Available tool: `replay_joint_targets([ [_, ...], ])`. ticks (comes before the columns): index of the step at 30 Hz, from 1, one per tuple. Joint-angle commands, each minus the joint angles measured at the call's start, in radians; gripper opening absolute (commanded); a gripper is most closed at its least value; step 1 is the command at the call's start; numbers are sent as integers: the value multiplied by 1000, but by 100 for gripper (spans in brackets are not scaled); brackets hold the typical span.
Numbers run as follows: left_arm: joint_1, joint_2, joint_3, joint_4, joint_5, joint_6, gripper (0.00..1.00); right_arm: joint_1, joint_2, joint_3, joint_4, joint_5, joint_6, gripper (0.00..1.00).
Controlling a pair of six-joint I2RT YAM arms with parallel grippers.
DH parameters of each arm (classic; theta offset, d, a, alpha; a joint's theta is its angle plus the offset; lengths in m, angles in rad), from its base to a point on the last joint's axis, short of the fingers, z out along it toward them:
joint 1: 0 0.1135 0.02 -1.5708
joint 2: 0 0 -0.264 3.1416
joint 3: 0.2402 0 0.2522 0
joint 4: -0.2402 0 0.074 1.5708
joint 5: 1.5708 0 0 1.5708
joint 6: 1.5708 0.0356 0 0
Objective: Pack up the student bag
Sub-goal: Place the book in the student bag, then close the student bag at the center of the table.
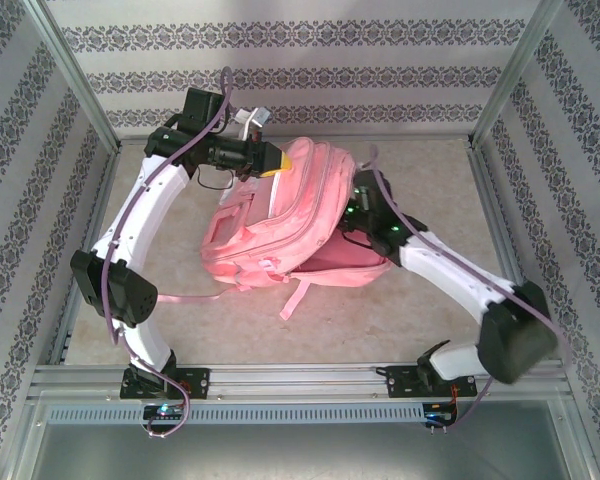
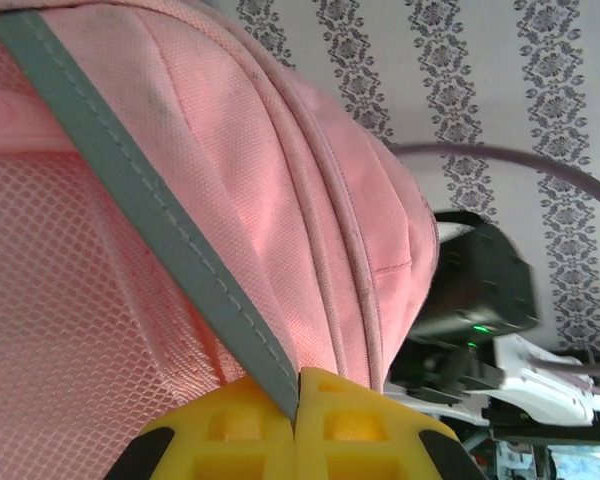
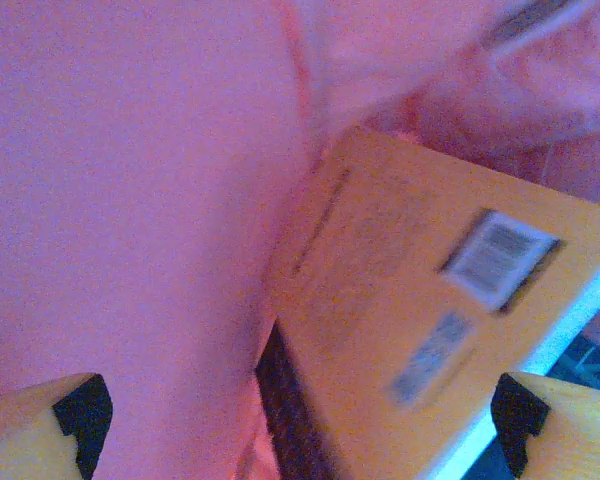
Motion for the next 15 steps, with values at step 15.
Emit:
replay_joint_targets([
  [15,-144,120,-33,107,-238,-27,0,-139,-666,-315,-508,600,-214,71],
])
